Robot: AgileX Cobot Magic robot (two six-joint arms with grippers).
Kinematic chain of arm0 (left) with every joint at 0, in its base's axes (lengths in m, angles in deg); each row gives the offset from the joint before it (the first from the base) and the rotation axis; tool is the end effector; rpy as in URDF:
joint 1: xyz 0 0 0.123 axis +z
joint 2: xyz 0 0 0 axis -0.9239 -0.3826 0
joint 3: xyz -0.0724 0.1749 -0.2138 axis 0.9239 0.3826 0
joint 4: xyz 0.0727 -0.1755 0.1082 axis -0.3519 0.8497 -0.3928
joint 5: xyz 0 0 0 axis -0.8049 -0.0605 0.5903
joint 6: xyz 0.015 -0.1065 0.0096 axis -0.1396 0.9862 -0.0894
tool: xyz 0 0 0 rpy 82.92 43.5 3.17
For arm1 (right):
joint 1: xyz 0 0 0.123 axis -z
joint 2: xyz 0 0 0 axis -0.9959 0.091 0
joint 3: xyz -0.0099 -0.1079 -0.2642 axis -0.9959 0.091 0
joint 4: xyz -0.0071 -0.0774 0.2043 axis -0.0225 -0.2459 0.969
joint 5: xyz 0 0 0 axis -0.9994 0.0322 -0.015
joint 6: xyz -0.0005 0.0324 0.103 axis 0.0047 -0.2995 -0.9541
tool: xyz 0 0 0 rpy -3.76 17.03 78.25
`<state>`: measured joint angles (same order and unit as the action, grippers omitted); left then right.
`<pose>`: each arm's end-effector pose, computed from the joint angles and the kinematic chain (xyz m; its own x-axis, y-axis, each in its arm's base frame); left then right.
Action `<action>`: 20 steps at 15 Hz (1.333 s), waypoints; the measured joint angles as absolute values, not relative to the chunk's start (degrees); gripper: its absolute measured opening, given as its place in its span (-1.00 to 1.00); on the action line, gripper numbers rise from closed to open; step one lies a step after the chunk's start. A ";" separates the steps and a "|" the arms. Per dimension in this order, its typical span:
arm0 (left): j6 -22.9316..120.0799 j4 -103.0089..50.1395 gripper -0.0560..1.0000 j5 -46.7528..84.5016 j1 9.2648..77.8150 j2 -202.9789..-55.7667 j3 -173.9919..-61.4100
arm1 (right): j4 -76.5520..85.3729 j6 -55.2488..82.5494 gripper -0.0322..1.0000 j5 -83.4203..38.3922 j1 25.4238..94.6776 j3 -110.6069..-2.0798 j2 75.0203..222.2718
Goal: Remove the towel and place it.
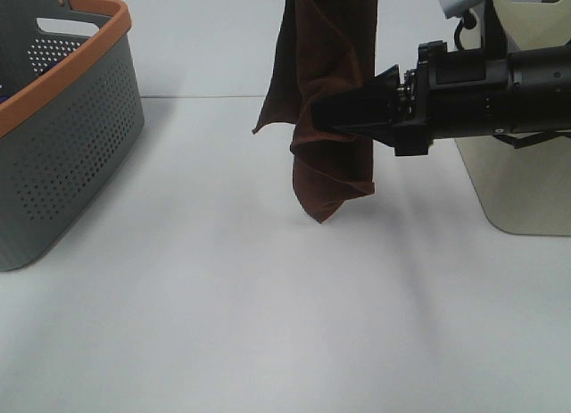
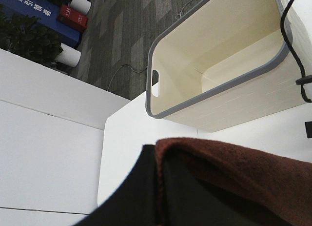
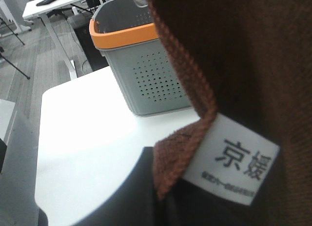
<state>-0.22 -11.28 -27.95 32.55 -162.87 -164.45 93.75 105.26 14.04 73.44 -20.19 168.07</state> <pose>0.3029 -0.2606 0.4584 0.5921 0.6023 -0.5354 0.6386 0.0545 0.7676 0.2664 0.1318 0.2273 -0.3905 -0.2540 -0.8849 -0.8207 0.5316 0.2096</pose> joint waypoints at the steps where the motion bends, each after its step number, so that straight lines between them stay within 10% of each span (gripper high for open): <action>1: 0.76 -11.34 -0.89 -27.95 32.55 -162.87 -164.45 | 91.11 104.06 -0.89 12.90 73.44 -20.19 166.52; 14: 37.54 -41.08 -0.89 -38.55 32.55 -165.34 -163.65 | 57.88 89.91 -0.89 -12.72 73.44 -28.38 154.43; 20: 47.63 -44.52 -0.89 -17.92 39.31 -175.02 -163.36 | 52.04 97.24 -0.89 -19.76 73.44 -49.01 170.71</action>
<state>47.63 -44.52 -17.92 39.31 -175.02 -163.36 52.04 97.24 -19.76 73.44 -49.01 170.71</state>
